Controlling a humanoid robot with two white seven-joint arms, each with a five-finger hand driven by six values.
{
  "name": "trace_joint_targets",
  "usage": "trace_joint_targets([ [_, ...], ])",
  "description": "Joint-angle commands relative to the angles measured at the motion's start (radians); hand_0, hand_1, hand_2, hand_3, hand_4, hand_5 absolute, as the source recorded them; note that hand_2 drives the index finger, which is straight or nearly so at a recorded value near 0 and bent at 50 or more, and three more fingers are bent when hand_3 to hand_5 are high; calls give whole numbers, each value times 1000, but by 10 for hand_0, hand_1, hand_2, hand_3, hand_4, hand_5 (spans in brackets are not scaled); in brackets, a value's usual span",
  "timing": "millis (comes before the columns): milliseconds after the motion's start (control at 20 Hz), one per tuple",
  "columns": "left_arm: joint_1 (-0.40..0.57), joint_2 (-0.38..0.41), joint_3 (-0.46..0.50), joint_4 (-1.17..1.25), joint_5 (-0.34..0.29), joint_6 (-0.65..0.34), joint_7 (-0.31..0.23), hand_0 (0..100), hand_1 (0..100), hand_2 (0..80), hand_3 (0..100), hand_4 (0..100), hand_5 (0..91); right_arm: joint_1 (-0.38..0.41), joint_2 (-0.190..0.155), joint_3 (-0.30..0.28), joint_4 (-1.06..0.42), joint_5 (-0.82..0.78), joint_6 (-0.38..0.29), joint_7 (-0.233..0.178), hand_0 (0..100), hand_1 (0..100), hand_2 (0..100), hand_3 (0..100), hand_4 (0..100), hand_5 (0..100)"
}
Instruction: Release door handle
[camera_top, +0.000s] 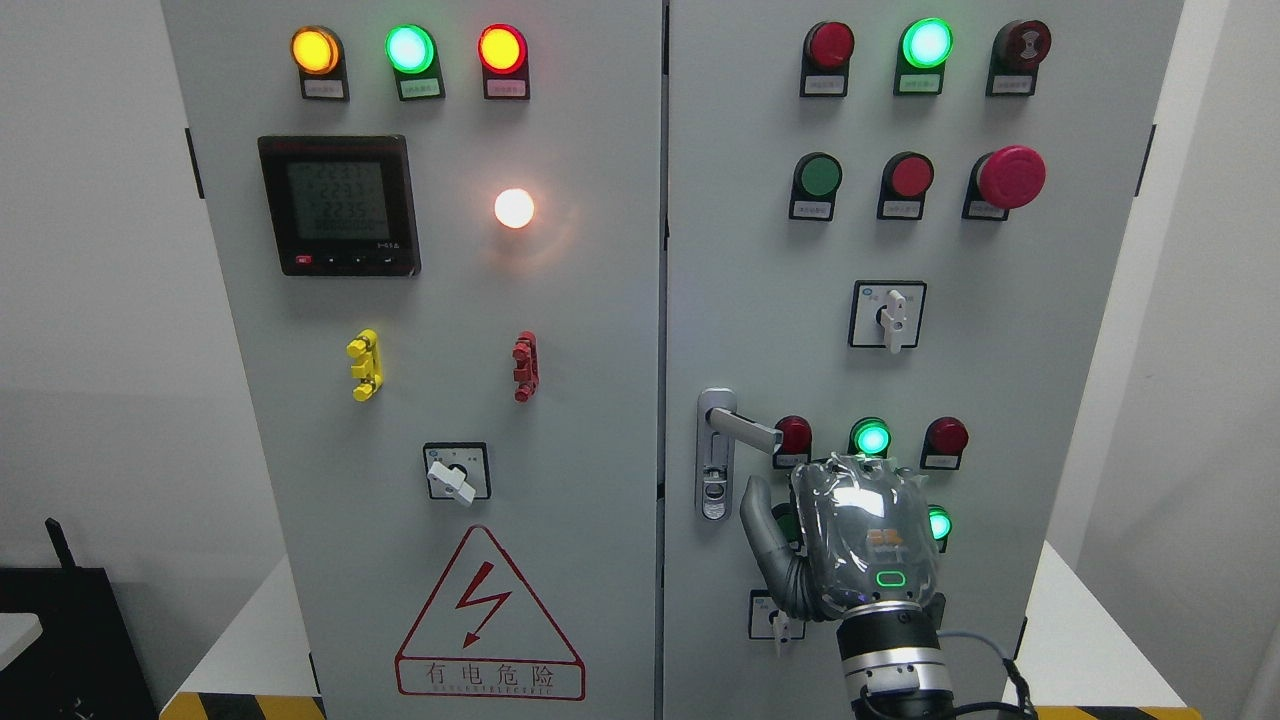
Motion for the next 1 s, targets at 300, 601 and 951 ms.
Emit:
trace_joint_targets([
  [300,0,0,-25,0,0,1,1,120,389,0,0,0,0,71,-42,10,-143,-44,-2,-41,682,0,1000,1000,921,973],
  [601,0,0,-25,0,0,1,1,120,389,0,0,0,0,71,-137,32,-175,-127,-2,-113,693,0,1000,1000,926,975],
  [951,0,0,-25,0,0,-1,1,120,389,0,0,0,0,62,-306,53,-201,-234,-1,-196,630,0,873,1000,906,961],
])
